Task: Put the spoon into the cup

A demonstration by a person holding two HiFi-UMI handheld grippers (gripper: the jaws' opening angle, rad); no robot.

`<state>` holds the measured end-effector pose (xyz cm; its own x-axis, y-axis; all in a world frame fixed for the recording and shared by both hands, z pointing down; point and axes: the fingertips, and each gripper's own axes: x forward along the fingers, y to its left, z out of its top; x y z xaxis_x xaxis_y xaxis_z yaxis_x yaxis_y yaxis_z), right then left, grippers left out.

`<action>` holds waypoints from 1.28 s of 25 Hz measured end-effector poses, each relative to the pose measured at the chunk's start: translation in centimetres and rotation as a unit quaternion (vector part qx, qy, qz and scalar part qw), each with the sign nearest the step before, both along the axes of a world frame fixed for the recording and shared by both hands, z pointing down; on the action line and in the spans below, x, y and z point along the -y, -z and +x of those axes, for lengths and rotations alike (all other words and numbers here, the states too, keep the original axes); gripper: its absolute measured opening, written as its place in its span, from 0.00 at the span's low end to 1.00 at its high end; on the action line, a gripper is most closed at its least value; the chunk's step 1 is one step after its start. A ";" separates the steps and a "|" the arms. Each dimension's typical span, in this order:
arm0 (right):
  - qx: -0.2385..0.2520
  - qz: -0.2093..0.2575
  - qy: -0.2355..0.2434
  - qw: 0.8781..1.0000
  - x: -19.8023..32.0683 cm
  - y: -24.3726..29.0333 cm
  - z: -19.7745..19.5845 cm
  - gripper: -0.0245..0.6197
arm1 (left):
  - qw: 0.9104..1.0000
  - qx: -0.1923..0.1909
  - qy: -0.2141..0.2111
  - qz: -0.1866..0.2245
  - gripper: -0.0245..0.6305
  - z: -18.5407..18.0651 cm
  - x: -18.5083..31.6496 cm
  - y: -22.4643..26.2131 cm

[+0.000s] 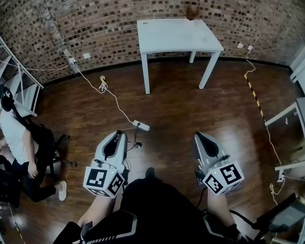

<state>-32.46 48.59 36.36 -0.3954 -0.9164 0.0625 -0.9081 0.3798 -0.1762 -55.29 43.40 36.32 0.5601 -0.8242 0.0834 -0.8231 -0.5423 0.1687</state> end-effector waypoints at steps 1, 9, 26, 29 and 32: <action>0.001 -0.001 0.000 1.000 0.8 0.1 0.1 0.05 | 1.000 -0.001 0.000 -0.001 0.10 0.0 0.9 0.0; 0.003 -0.007 -0.007 1.000 7.1 0.0 0.9 0.05 | 1.000 -0.002 -0.006 -0.010 0.10 0.7 7.9 -0.3; -0.010 -0.001 0.033 0.999 17.3 1.3 10.7 0.05 | 0.999 -0.019 0.031 -0.017 0.10 10.0 17.4 0.9; -0.004 0.010 0.040 0.999 19.1 2.0 12.8 0.05 | 0.999 -0.017 0.030 -0.007 0.10 12.4 19.0 1.2; 0.000 0.007 0.044 0.999 19.6 1.5 15.2 0.05 | 0.999 -0.013 0.032 -0.002 0.10 14.9 19.5 1.1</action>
